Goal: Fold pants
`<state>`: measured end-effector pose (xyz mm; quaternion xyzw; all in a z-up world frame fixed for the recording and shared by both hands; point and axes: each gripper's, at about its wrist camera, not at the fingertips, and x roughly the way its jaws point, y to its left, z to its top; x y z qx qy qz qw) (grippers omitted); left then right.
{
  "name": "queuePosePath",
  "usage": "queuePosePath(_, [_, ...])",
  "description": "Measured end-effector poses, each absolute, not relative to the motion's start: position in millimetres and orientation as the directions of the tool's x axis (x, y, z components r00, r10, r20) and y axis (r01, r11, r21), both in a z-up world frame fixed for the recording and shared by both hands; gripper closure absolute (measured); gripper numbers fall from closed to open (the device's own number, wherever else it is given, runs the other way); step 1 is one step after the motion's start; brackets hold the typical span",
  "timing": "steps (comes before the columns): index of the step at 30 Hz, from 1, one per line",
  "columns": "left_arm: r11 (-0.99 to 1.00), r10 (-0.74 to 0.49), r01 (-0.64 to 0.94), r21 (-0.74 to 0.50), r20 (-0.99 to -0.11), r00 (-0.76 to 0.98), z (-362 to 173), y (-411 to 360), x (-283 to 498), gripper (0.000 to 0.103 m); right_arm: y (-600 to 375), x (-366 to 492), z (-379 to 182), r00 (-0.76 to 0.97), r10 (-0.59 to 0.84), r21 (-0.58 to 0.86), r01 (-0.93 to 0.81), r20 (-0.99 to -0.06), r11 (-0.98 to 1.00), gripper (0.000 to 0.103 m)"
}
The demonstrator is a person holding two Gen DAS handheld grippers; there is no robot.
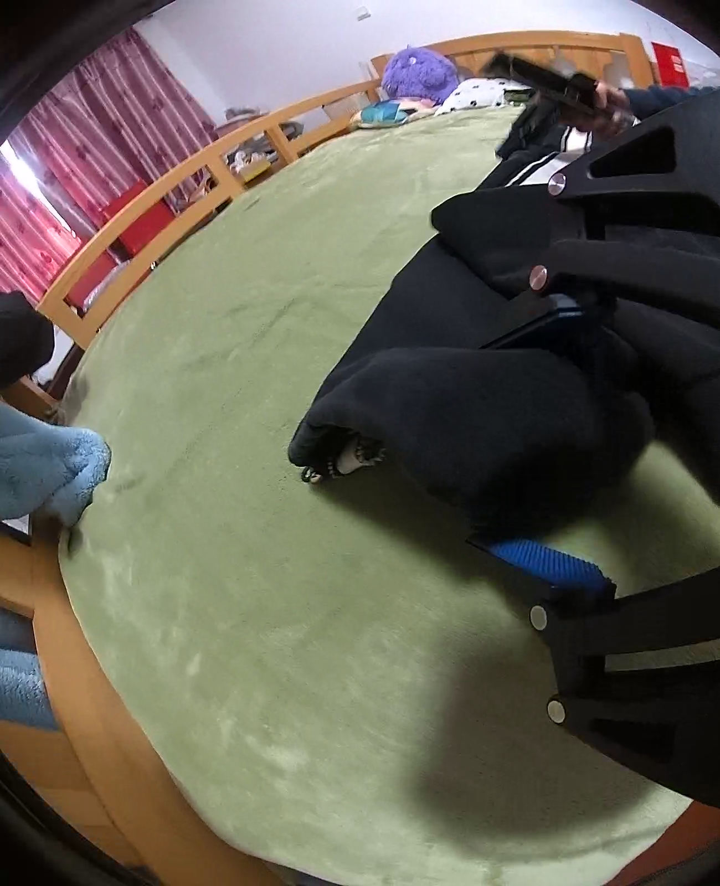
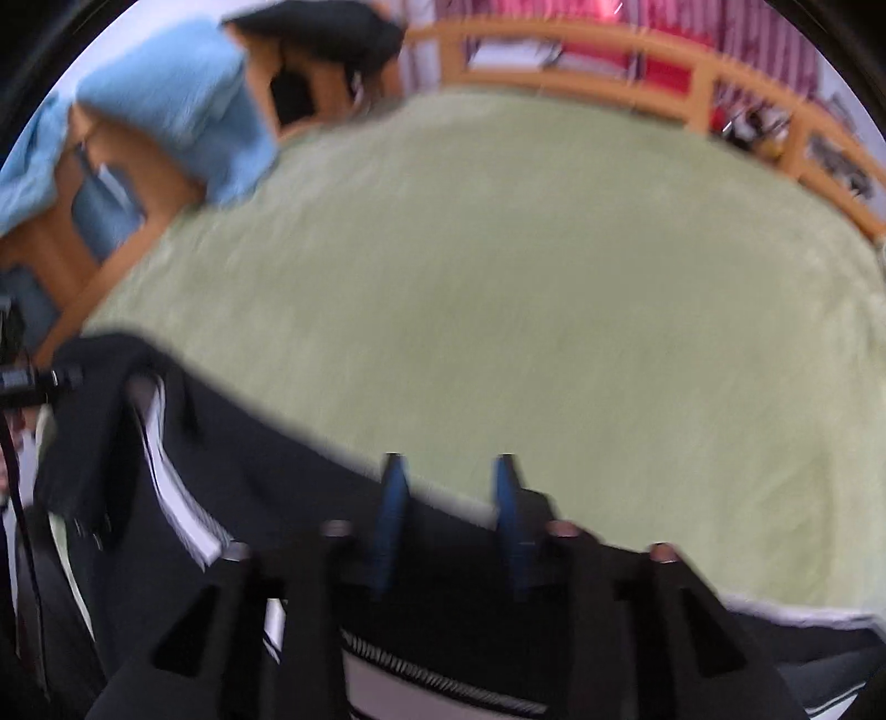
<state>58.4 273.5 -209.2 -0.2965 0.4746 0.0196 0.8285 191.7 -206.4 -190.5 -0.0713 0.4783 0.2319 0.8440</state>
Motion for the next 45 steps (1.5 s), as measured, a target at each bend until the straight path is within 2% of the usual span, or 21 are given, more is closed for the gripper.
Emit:
queuePosePath(2, [0.826,-0.260,-0.302,-0.477,-0.796,0.546,-211,274,54,0.037,-202,187,-212,0.395,0.313,0.102,-0.470,-0.864,0.877,0.058])
queuePosePath(6, [0.833,-0.279,-0.274,-0.480,-0.793,0.541,-214,268,51,0.033,-190,185,-223,0.351,0.347,0.143,-0.494,-0.870,0.858,0.034])
queuePosePath(8, [0.839,-0.273,-0.267,-0.474,-0.791,0.547,-217,266,52,0.029,-185,189,-225,0.320,0.363,0.156,-0.523,-0.875,0.838,0.034])
queuePosePath(10, [0.849,-0.260,-0.259,-0.460,-0.791,0.553,-219,262,56,0.028,-179,189,-232,0.319,0.334,0.116,-0.546,-0.887,0.830,0.034])
queuePosePath(11, [0.858,-0.244,-0.259,-0.444,-0.795,0.556,-220,260,58,0.028,-176,190,-233,0.334,0.327,0.101,-0.547,-0.884,0.831,0.035])
queuePosePath(12, [0.871,-0.216,-0.260,-0.417,-0.800,0.559,-220,253,60,0.028,-174,193,-234,0.337,0.325,0.103,-0.537,-0.883,0.837,0.044])
queuePosePath(13, [0.879,-0.198,-0.260,-0.398,-0.803,0.562,-220,250,64,0.029,-171,195,-235,0.345,0.326,0.107,-0.525,-0.880,0.845,0.070])
queuePosePath(14, [0.889,-0.182,-0.255,-0.381,-0.804,0.566,-219,245,67,0.037,-170,196,-234,0.351,0.343,0.125,-0.517,-0.871,0.847,0.077])
queuePosePath(15, [0.892,-0.183,-0.248,-0.379,-0.802,0.569,-219,242,69,0.051,-169,196,-233,0.347,0.357,0.143,-0.513,-0.867,0.846,0.085])
queuePosePath(16, [0.888,-0.213,-0.229,-0.399,-0.798,0.564,-219,238,72,0.082,-168,193,-233,0.352,0.356,0.133,-0.523,-0.866,0.842,0.090])
queuePosePath(17, [0.877,-0.238,-0.228,-0.422,-0.795,0.558,-218,237,75,0.085,-166,189,-231,0.370,0.346,0.108,-0.533,-0.862,0.839,0.091])
queuePosePath(19, [0.880,-0.212,-0.243,-0.409,-0.795,0.568,-213,236,75,0.087,-165,180,-227,0.410,0.336,0.086,-0.520,-0.848,0.850,0.093])
queuePosePath(24, [0.867,-0.226,-0.221,-0.446,-0.748,0.624,-183,234,69,0.088,-196,175,-197,0.440,0.473,0.257,-0.465,-0.763,0.847,0.093])
queuePosePath(33, [0.818,-0.324,-0.117,-0.562,-0.621,0.713,-124,231,65,0.084,-214,183,-156,0.538,0.461,0.252,-0.417,-0.706,0.873,0.094])
queuePosePath(36, [0.845,-0.307,-0.119,-0.521,-0.656,0.689,-127,223,68,0.080,-218,195,-154,0.549,0.444,0.240,-0.403,-0.708,0.883,0.094])
queuePosePath(38, [0.866,-0.271,-0.139,-0.480,-0.685,0.677,-133,221,69,0.069,-216,202,-156,0.546,0.421,0.213,-0.403,-0.724,0.890,0.094])
queuePosePath(40, [0.865,-0.222,-0.199,-0.460,-0.707,0.672,-141,228,67,0.064,-208,212,-169,0.527,0.377,0.167,-0.403,-0.762,0.900,0.094])
queuePosePath(42, [0.846,-0.205,-0.236,-0.477,-0.701,0.683,-144,240,62,0.065,-209,215,-179,0.521,0.354,0.149,-0.394,-0.777,0.907,0.094])
queuePosePath(45, [0.853,-0.135,-0.286,-0.437,-0.713,0.688,-146,259,55,0.065,-207,221,-193,0.510,0.318,0.131,-0.369,-0.799,0.920,0.094])
